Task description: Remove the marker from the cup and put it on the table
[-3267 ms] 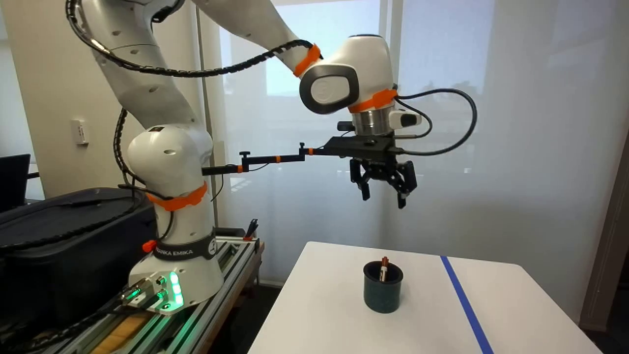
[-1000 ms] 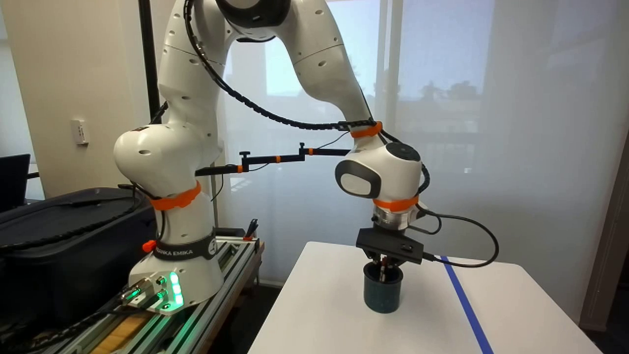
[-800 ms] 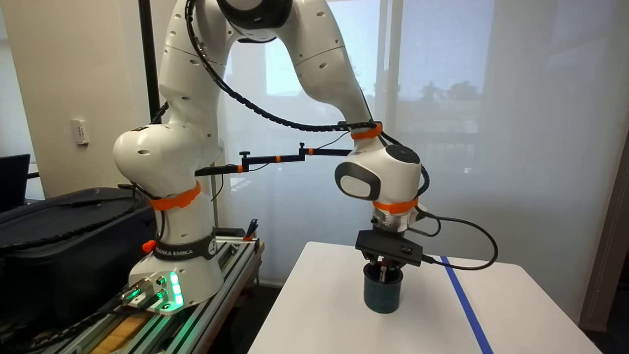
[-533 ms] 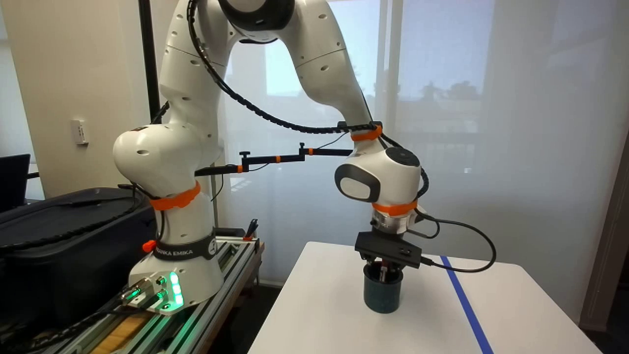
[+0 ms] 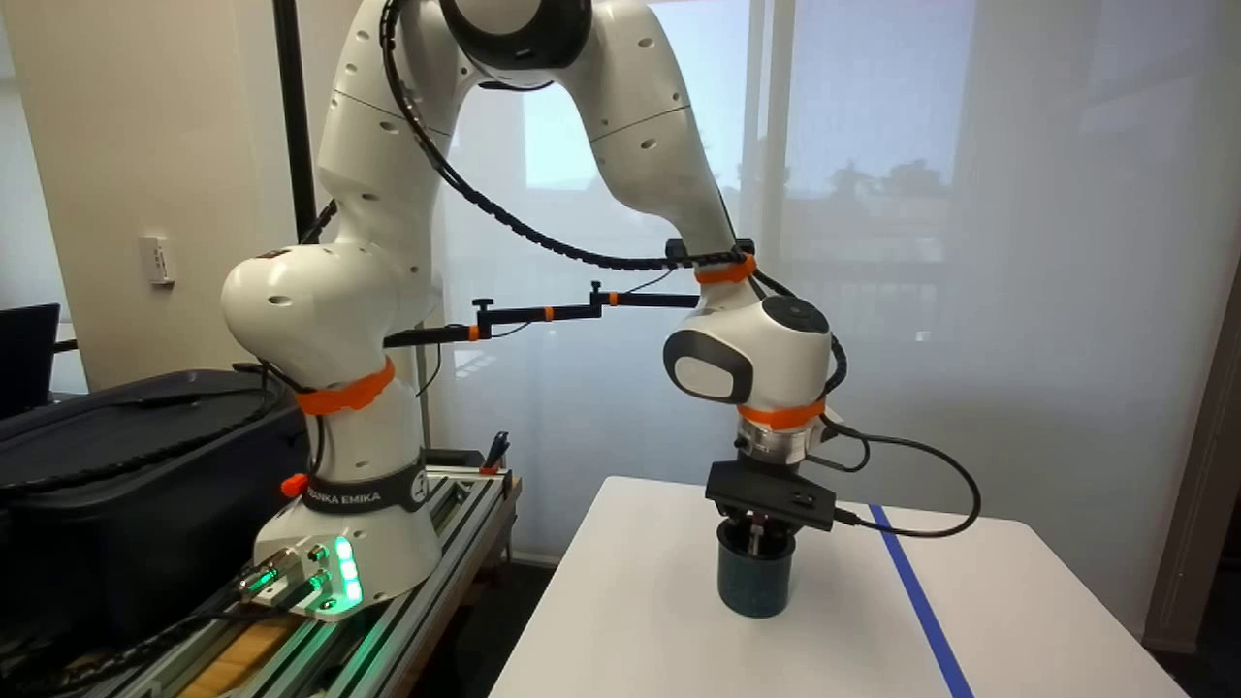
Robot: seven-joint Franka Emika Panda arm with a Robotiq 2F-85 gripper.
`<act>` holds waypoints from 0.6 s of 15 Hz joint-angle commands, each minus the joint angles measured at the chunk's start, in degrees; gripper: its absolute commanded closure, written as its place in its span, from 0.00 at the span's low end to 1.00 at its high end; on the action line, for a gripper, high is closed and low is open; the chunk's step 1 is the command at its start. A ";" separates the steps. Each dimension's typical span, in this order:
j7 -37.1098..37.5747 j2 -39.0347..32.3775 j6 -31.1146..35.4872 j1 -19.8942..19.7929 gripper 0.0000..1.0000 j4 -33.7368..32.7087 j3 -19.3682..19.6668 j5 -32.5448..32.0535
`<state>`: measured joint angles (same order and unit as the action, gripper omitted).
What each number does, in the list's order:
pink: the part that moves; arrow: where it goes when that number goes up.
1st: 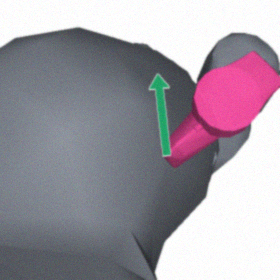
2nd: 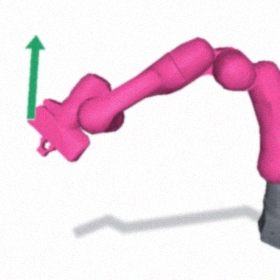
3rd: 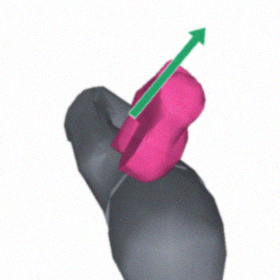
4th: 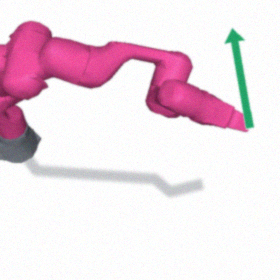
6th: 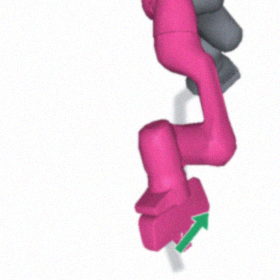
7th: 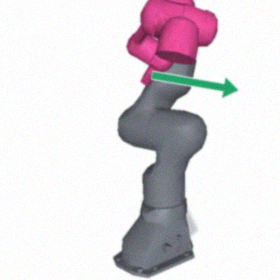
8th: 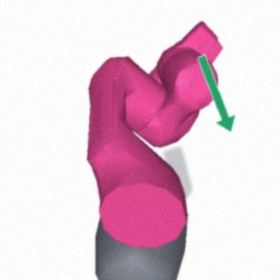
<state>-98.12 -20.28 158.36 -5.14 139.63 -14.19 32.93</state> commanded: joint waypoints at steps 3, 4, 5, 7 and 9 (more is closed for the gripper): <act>-0.15 -2.18 1.04 -2.06 0.61 -1.72 -1.54 -2.27; -0.15 -2.45 0.98 -2.28 0.64 -1.78 -1.70 -2.41; 0.01 -2.72 0.89 -2.39 0.64 -1.87 -1.76 -2.63; 0.18 -3.08 0.83 -2.67 0.76 -1.86 -2.14 -2.76; 0.42 -2.88 0.82 -2.83 0.96 -1.86 -2.46 -3.09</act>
<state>-98.16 -22.78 158.44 -6.81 138.26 -15.31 31.52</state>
